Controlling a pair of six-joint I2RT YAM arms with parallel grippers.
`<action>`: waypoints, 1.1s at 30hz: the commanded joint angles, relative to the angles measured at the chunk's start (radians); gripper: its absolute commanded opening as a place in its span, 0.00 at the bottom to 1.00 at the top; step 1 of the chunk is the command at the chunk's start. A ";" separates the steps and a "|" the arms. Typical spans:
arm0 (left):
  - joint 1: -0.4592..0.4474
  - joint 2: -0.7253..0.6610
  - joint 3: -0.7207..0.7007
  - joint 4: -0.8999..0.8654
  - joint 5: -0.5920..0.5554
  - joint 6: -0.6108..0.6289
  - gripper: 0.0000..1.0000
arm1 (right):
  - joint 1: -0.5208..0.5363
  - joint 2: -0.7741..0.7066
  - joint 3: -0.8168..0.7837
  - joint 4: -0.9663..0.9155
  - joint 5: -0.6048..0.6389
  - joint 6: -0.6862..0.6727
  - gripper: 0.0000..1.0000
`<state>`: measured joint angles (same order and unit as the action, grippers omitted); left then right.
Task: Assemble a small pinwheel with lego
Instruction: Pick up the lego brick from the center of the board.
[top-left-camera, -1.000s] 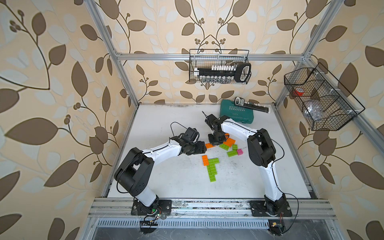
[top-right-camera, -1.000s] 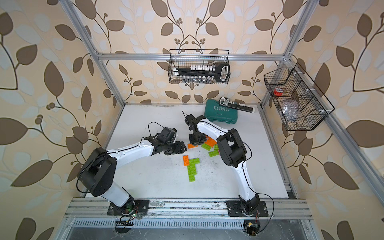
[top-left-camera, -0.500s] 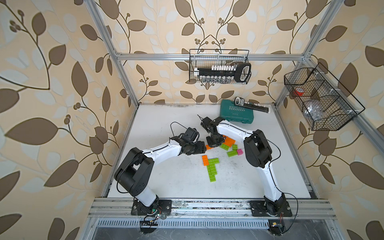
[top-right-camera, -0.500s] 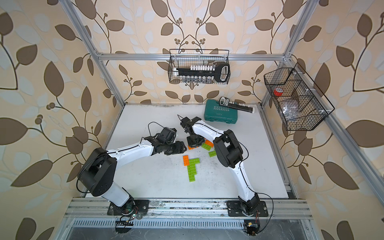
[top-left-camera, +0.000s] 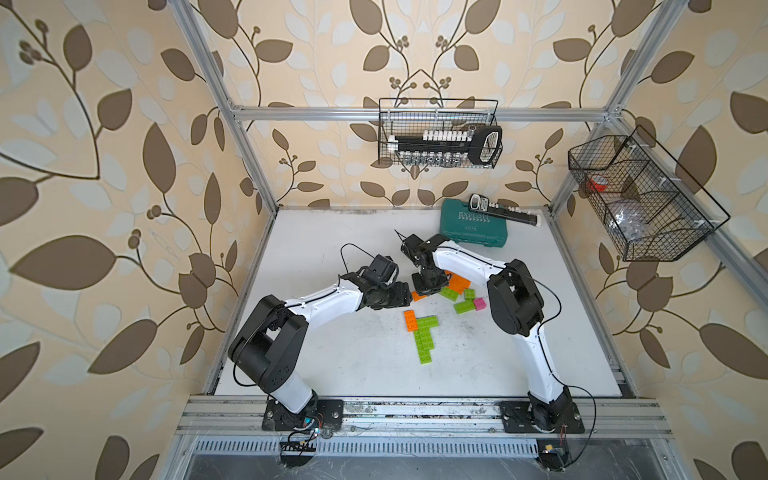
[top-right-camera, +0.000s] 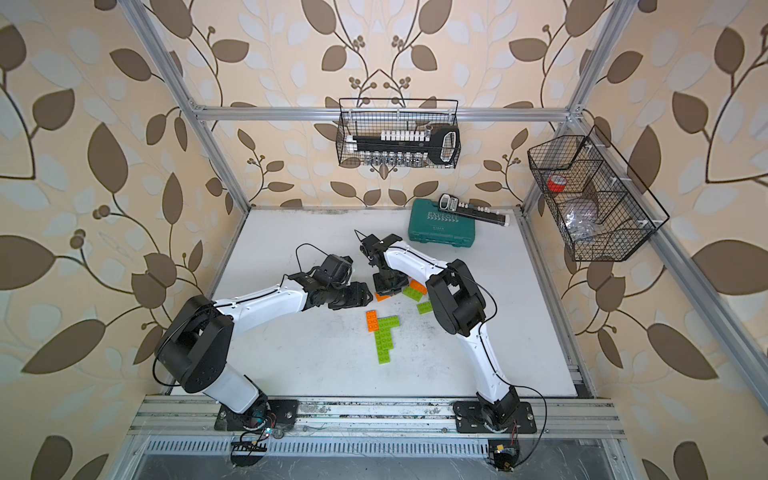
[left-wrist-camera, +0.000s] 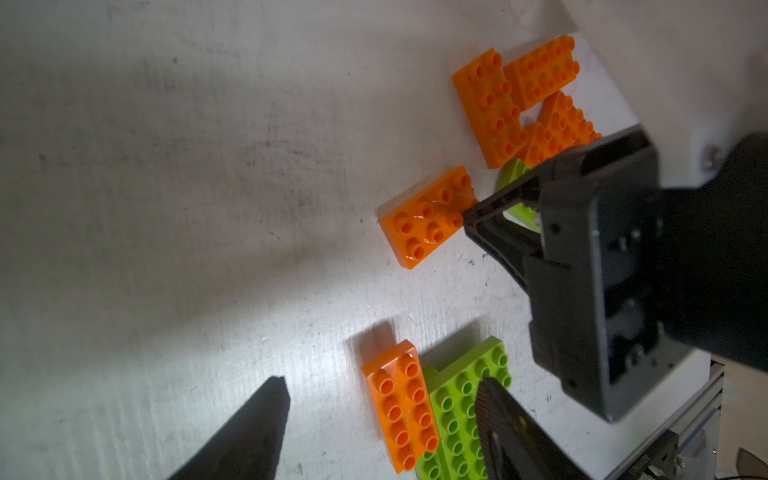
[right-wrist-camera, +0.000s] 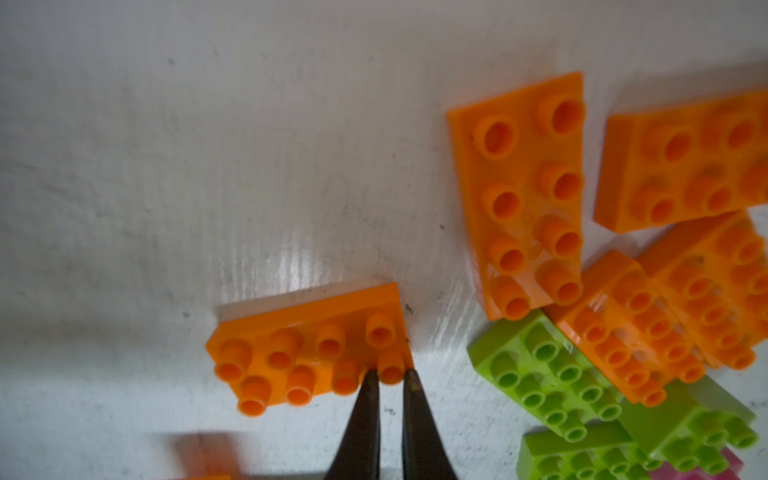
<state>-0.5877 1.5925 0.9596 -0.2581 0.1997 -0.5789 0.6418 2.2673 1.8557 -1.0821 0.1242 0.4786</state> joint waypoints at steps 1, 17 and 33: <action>0.008 -0.037 -0.005 0.008 -0.016 -0.001 0.74 | 0.002 0.029 -0.026 -0.024 0.008 0.007 0.08; 0.020 -0.054 -0.023 0.015 -0.005 -0.012 0.74 | -0.001 0.032 0.012 -0.023 0.031 -0.040 0.18; 0.026 -0.057 -0.024 0.008 -0.002 -0.012 0.74 | -0.029 0.062 0.042 0.005 -0.033 -0.074 0.15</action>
<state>-0.5743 1.5719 0.9424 -0.2581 0.2005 -0.5858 0.6147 2.2829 1.8839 -1.0805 0.0967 0.4145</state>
